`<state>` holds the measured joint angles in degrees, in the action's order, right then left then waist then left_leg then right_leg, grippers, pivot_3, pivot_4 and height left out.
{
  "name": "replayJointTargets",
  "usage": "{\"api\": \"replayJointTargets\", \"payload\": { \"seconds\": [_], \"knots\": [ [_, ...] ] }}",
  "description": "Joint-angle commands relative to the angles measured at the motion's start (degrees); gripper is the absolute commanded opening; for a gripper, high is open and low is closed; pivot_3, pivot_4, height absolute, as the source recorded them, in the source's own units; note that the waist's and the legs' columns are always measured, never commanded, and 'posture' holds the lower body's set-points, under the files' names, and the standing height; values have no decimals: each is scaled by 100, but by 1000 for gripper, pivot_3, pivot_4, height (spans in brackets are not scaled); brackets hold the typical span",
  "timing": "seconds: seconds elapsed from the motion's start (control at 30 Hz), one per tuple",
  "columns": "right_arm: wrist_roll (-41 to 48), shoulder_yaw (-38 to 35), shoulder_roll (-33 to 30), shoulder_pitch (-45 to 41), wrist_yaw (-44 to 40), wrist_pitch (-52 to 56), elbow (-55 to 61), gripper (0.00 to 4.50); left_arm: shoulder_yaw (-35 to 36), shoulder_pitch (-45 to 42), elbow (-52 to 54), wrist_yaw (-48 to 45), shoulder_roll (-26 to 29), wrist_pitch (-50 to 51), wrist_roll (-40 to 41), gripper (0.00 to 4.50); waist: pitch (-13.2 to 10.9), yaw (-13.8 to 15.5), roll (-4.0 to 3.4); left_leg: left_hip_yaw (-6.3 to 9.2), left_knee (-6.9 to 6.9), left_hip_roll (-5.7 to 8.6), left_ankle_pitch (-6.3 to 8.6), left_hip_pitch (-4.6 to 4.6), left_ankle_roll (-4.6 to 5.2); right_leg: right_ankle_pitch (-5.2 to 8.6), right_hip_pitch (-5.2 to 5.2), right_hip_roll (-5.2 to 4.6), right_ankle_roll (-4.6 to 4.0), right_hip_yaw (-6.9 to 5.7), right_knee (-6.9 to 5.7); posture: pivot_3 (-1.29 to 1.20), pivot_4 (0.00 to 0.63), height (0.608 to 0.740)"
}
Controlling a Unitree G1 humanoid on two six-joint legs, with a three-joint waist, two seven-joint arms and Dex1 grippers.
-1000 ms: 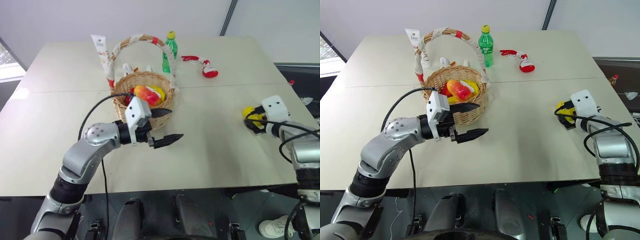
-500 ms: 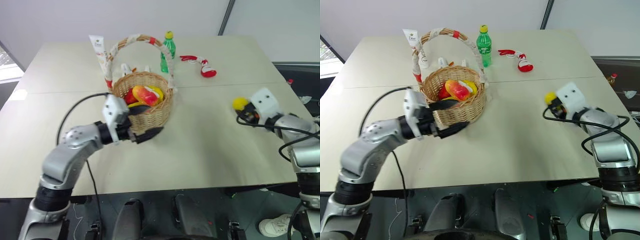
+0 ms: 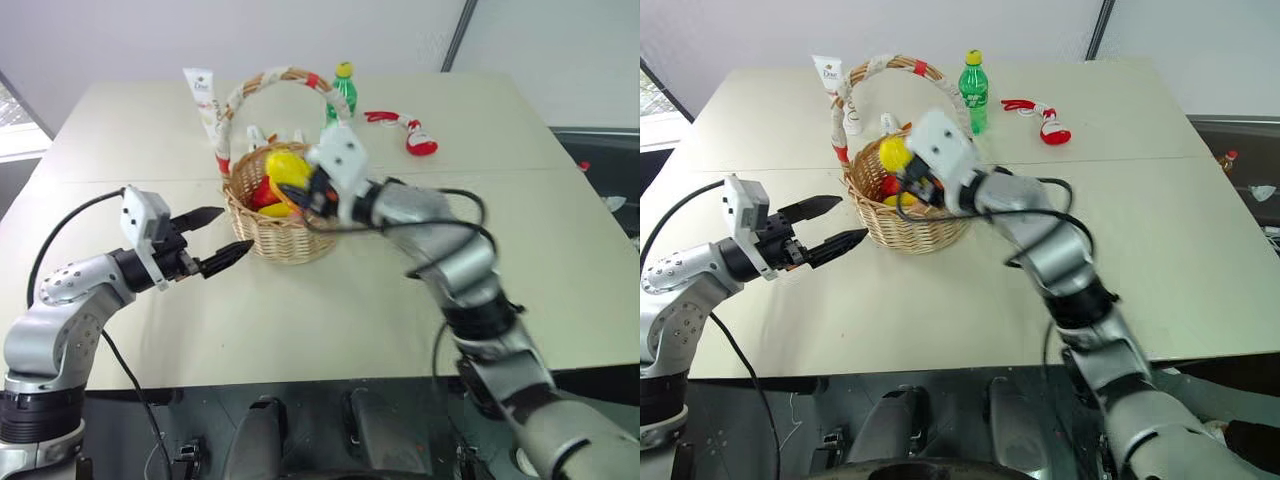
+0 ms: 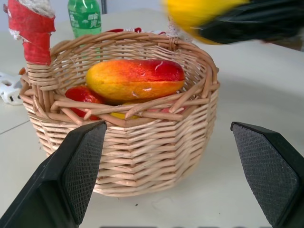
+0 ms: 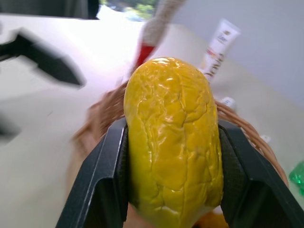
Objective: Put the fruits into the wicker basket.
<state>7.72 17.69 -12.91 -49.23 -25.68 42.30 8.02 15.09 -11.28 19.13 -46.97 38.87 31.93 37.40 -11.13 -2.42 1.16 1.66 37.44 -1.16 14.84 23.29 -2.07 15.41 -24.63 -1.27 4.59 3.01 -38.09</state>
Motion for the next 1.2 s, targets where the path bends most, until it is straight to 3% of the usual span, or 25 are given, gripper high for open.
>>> {"api": "replayJointTargets", "payload": {
  "seconds": [0.03, 0.07, 0.1, 0.2, 0.23, 0.37, 0.53, 0.67, 0.8, 0.9, 1.13, 1.2],
  "knots": [
    [-385, -56, 275, -422, 406, -356, -910, 1755, 130, 60, 339, 142, -50, -79, 103, 4500, 0, 14, 0, 2, -2, 6, 0, 0, 0, 0, 0, -16, 0, -5, -1, 0, 150, 740],
    [-395, -150, 386, -540, 475, -517, -1213, 1755, 114, 82, 391, 179, -77, -66, 118, 4500, 0, 14, 1, 3, -5, 13, 0, 1, 0, 0, 0, -21, 0, -7, 0, 0, 150, 740],
    [-392, -226, 466, -635, 504, -650, -1446, 2814, 96, 94, 430, 213, -100, -58, 128, 4500, 0, 8, 1, 3, -7, 19, 0, 1, 0, 0, 0, -26, 0, -7, 0, 0, 150, 740],
    [-456, -299, 567, -779, 526, -917, -1803, 4277, 62, 117, 502, 282, -144, -40, 156, 4500, 0, -6, 0, 1, -10, 25, 0, 2, 0, -1, -1, -31, 2, -7, 1, 0, 150, 740],
    [-509, -279, 564, -784, 524, -989, -1826, 4447, 51, 122, 523, 304, -158, -34, 166, 4500, 0, -9, 0, 0, -11, 25, 0, 2, 0, -1, -2, -31, 2, -7, 1, 0, 150, 740],
    [-572, -227, 524, -643, 397, -1071, -1503, 4447, 35, 123, 561, 355, -185, -16, 187, 4500, 0, -18, 0, 1, -14, 24, 0, 2, 0, -1, -4, -30, 2, -7, 0, 0, 150, 740],
    [490, -573, -371, 524, -868, -674, 1169, 4447, -6, 77, 596, 401, -217, 22, 242, 4500, 0, 25, 0, 12, -17, 25, 2, 9, 3, -1, -5, -31, 2, -14, 2, 0, 150, 740],
    [1182, -1180, -888, 1162, -1068, 17, 2060, 4447, -71, -12, 533, 379, -225, 20, 266, 4500, 0, 19, 1, 9, -13, 27, 3, 8, 5, -1, 1, -38, 4, -14, 10, 0, 150, 740],
    [948, -1616, -921, 1408, -361, 311, 1643, 4447, -178, -178, 388, 329, -251, -5, 256, 4500, 1, -23, 1, 3, -11, 29, 1, -14, 3, -1, 14, -24, 4, -11, 4, 0, 150, 740],
    [833, -1740, -399, 1199, 194, 44, 772, 4447, -260, -292, 334, 314, -309, -19, 260, 4500, 1, -38, 0, -3, -15, 26, 0, -24, 2, 0, 15, -10, 1, -6, -1, 0, 150, 740],
    [713, -1807, 317, 506, 392, -1007, -1013, 4447, -286, -334, 331, 347, -379, -9, 282, 4500, 0, -24, -1, -6, -18, 23, 0, -12, 1, 0, 6, -7, 1, -4, -1, 0, 150, 740],
    [665, -1846, 374, 375, 431, -1271, -1396, 3934, -241, -269, 389, 367, -376, -11, 292, 4500, 0, -10, -1, -5, -18, 26, 0, -12, 1, 0, 6, -16, 1, -5, -1, 0, 150, 740]
  ]
}}
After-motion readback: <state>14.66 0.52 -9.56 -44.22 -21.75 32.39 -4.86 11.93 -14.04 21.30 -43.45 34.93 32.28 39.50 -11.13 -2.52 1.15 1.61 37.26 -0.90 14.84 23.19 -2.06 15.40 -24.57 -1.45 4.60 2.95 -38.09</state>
